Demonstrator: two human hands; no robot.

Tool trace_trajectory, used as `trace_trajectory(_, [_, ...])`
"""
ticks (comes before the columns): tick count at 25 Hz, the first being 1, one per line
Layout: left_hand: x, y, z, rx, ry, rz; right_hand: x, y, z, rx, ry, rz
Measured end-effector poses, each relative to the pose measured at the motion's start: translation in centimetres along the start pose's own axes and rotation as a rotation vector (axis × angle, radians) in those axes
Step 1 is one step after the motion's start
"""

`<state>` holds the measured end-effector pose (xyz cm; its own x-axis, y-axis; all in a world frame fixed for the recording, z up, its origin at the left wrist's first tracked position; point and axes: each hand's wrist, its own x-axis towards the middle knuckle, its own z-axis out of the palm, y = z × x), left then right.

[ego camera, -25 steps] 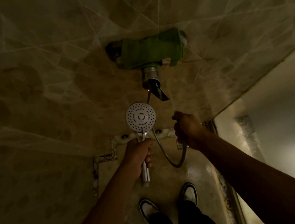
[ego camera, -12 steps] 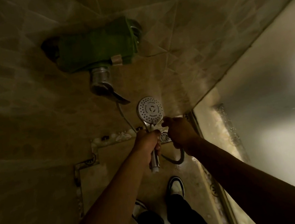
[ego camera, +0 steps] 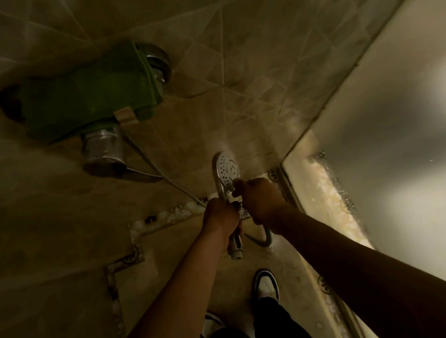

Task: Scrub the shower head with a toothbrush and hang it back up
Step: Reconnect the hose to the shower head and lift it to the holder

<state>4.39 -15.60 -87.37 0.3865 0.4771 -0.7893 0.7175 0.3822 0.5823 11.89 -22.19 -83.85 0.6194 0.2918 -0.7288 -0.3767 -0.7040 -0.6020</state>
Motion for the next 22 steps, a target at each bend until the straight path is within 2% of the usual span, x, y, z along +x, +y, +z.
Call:
trace_trajectory(5, [0.2, -0.2, 0.1, 0.002, 0.005, -0.010, 1.1, -0.3, -0.3, 0.024, -0.009, 0.032])
trace_trajectory(10, [-0.5, 0.7, -0.2, -0.339, -0.071, -0.172, 1.7, 0.7, -1.6, -0.013, -0.039, 0.033])
trace_trajectory(14, [-0.7, 1.3, -0.5, -0.476, -0.171, -0.235, 2.0, 1.3, -1.8, -0.070, -0.031, -0.005])
trace_trajectory(22, [-0.7, 1.3, -0.5, -0.458, -0.190, -0.257, 1.7, 0.9, -1.5, 0.044, -0.089, 0.033])
